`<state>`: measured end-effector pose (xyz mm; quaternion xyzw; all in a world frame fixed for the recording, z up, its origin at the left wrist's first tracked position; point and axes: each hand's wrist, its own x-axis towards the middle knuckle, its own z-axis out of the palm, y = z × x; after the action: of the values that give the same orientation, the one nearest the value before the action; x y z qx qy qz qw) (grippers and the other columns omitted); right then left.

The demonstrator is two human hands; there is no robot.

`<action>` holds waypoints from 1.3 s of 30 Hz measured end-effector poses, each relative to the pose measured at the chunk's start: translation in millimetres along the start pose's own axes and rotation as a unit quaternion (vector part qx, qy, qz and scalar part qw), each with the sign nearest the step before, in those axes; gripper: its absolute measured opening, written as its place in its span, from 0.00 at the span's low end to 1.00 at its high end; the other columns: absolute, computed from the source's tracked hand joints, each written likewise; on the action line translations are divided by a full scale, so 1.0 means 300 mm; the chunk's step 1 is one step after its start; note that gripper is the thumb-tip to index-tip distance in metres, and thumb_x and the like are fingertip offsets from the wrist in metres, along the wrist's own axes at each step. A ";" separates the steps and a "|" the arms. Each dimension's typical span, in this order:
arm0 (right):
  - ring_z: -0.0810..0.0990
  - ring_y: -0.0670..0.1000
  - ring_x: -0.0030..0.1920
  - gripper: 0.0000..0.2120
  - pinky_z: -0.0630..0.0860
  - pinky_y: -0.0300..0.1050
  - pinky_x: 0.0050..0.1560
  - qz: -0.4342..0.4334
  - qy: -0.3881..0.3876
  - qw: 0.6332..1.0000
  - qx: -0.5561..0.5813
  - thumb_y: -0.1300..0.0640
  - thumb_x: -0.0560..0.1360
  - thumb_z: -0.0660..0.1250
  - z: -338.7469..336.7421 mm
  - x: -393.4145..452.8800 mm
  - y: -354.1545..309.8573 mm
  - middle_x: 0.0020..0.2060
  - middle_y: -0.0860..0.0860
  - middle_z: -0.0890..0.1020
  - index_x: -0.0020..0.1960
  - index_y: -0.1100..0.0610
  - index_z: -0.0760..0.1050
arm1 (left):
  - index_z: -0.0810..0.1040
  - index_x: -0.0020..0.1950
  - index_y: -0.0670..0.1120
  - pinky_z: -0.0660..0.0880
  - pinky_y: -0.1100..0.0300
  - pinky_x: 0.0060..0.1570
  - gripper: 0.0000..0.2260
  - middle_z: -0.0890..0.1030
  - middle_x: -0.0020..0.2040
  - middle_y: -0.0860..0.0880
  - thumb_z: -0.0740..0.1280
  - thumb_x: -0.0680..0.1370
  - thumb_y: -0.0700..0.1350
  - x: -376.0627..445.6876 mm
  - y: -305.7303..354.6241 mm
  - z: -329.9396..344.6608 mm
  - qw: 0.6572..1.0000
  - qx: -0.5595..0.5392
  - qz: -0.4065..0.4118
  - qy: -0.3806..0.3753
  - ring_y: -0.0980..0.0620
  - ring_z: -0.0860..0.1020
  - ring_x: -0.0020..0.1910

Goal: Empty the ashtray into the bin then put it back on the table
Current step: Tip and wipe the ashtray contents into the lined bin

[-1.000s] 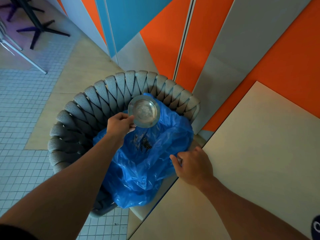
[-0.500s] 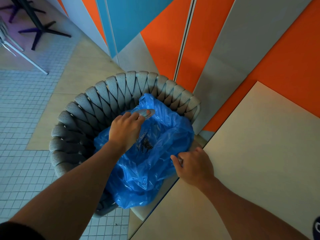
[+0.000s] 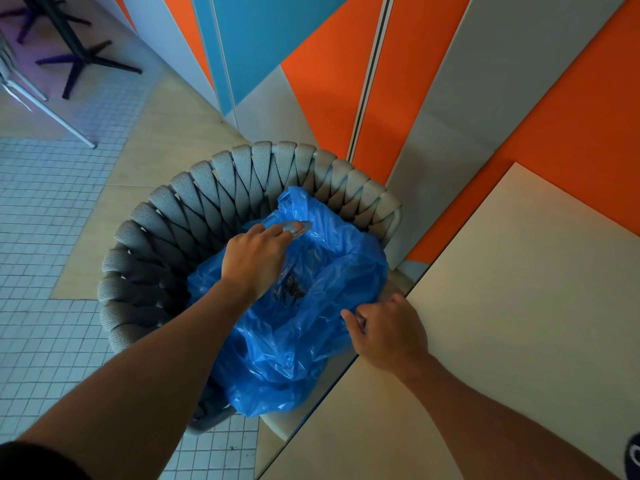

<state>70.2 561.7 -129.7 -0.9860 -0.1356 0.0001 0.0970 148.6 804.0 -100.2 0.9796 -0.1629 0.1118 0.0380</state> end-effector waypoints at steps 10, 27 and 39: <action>0.66 0.47 0.23 0.25 0.72 0.47 0.39 -0.001 -0.002 1.000 -0.005 0.38 0.79 0.52 0.006 0.001 0.003 0.21 0.45 0.66 0.29 0.51 0.68 | 0.77 0.55 0.46 0.67 0.57 0.24 0.11 0.78 0.38 0.49 0.67 0.74 0.37 0.004 0.006 0.005 1.000 -0.004 -0.019 -0.024 0.45 0.76 0.34; 0.65 0.47 0.23 0.26 0.72 0.47 0.37 -0.001 0.011 1.000 -0.013 0.38 0.79 0.52 0.013 0.000 0.006 0.21 0.45 0.66 0.29 0.51 0.70 | 0.77 0.53 0.45 0.61 0.58 0.24 0.07 0.78 0.42 0.49 0.66 0.75 0.41 -0.001 0.008 0.003 0.997 0.047 -0.024 -0.056 0.45 0.77 0.34; 0.67 0.47 0.22 0.25 0.68 0.44 0.36 -0.004 0.024 0.999 -0.020 0.39 0.78 0.54 0.010 -0.003 0.003 0.20 0.45 0.67 0.28 0.51 0.71 | 0.77 0.54 0.45 0.62 0.59 0.22 0.10 0.76 0.40 0.48 0.68 0.74 0.37 -0.003 0.019 -0.009 0.998 0.035 -0.020 -0.039 0.43 0.76 0.29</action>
<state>69.5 561.2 -132.9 -0.9869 -0.1374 -0.0265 0.0800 145.5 799.2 -97.7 0.9870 -0.1404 0.0783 -0.0006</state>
